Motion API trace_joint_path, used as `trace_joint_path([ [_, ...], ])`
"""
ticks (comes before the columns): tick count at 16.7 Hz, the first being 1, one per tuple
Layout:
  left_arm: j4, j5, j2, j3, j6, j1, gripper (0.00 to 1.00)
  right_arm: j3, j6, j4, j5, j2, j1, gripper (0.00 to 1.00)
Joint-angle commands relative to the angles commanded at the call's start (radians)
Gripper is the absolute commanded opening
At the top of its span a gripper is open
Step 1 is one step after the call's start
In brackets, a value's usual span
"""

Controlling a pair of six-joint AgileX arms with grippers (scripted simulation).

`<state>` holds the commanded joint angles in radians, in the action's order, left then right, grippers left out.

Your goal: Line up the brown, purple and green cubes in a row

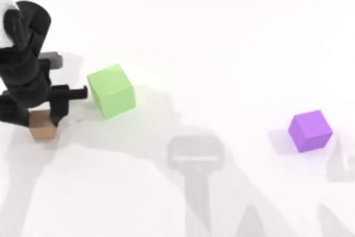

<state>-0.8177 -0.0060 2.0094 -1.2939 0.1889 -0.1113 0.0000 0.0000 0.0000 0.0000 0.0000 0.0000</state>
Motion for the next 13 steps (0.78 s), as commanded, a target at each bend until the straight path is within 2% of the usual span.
trace_joint_path([
  [6, -0.203, 0.0, -0.08, -0.118, 0.003, 0.015, 0.0, 0.0, 0.0, 0.0, 0.0, 0.0, 0.0, 1.0],
  [13, -0.233, -0.001, -0.057, -0.158, 0.02, -0.012, 0.0, 0.0, 0.0, 0.0, 0.0, 0.0, 0.0, 1.0],
])
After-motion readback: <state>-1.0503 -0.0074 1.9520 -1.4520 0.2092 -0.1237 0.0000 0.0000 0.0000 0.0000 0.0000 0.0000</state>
